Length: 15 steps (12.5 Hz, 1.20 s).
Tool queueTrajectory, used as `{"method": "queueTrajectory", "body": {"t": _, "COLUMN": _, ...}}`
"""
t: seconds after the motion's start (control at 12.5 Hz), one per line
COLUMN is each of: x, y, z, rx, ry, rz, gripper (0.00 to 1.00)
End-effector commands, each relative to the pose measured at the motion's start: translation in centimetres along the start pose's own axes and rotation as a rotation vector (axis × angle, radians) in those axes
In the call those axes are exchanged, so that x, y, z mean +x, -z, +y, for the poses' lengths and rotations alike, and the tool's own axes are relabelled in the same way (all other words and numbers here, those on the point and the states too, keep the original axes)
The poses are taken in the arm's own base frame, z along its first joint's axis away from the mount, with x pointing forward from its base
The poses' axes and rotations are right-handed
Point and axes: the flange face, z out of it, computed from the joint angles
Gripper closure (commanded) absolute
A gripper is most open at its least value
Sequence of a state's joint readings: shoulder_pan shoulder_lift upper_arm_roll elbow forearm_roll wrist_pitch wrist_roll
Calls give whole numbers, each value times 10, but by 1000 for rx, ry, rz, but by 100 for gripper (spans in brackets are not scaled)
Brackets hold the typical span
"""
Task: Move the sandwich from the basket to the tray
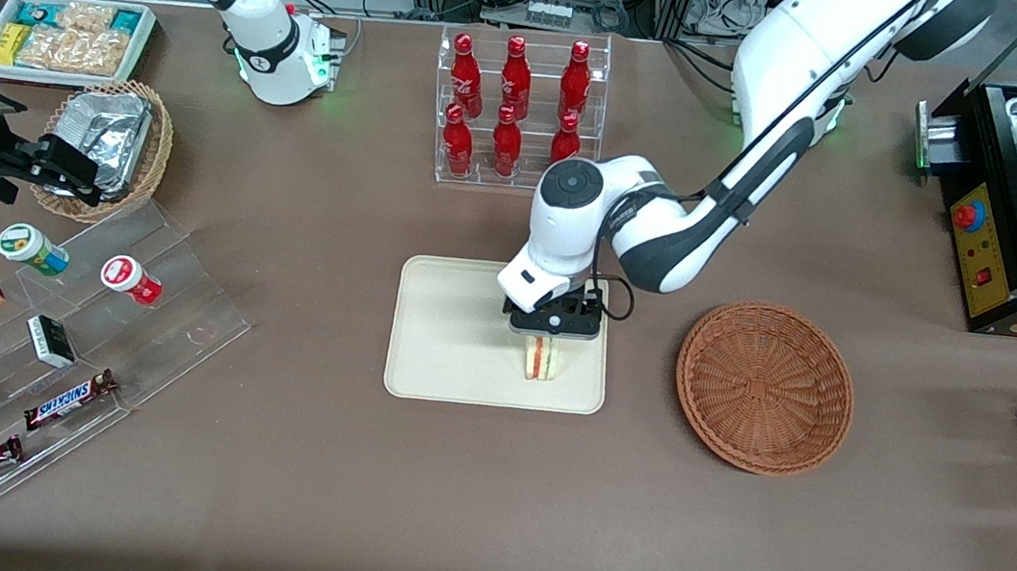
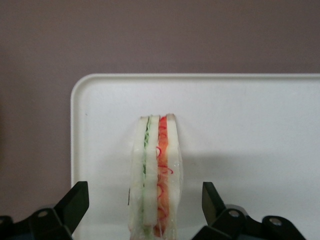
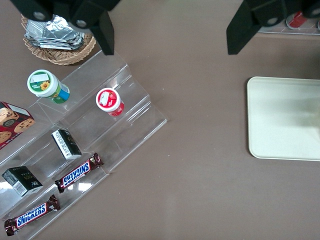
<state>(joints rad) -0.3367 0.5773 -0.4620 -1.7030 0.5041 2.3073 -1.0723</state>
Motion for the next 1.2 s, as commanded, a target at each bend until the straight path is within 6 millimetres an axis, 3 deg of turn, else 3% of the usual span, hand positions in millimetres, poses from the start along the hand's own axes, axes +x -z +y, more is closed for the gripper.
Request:
{"method": "queueTrajectory", "body": {"t": 0.0, "x": 12, "y": 45, "z": -23, "rx": 63, "ry": 12, "rz": 42, "gripper": 0}}
{"method": "queueTrajectory", "body": {"t": 0.32, "x": 25, "y": 104, "z": -50, "rx": 45, "ry": 78, "rz": 98, "gripper": 0}}
{"method": "queueTrajectory", "body": {"t": 0.48, "x": 38, "y": 143, "z": -77, "rx": 52, "ry": 55, "rz": 56, "gripper": 0}}
{"method": "queueTrajectory", "body": {"t": 0.72, "x": 59, "y": 200, "z": -133, "rx": 9, "ry": -57, "rz": -13, "gripper": 0}}
{"method": "queueTrajectory", "body": {"t": 1.12, "x": 108, "y": 251, "z": -235, "rx": 3, "ry": -78, "rz": -104, "gripper": 0}}
